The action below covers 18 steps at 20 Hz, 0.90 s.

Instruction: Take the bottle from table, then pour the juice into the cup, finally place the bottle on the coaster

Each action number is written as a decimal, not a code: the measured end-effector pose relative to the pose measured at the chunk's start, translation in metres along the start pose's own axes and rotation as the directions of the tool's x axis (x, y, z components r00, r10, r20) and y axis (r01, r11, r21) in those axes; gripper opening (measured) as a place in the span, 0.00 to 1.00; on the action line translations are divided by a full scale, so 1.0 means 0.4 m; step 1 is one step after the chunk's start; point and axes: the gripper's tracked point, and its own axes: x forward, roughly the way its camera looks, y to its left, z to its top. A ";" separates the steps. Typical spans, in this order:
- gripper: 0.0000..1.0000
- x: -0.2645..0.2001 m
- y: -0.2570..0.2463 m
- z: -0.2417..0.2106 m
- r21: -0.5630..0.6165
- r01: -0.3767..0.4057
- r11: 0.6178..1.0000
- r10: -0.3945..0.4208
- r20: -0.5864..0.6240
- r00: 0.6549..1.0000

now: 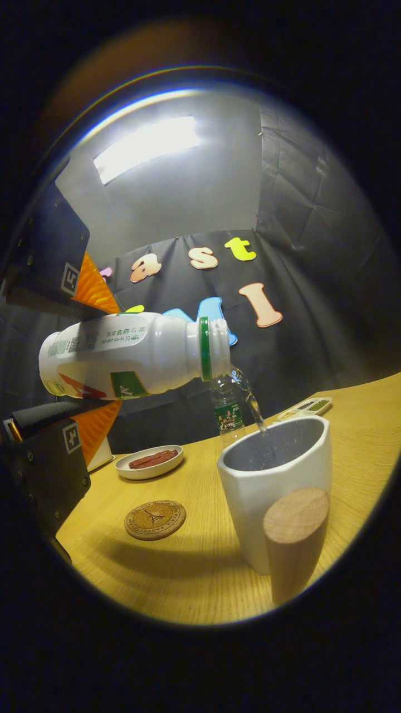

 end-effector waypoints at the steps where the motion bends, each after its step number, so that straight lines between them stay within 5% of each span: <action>1: 0.67 -0.001 0.002 0.000 0.003 0.000 1.000 0.000 0.001 1.000; 18: 0.67 0.001 0.009 -0.006 0.039 -0.007 0.999 0.007 0.007 1.000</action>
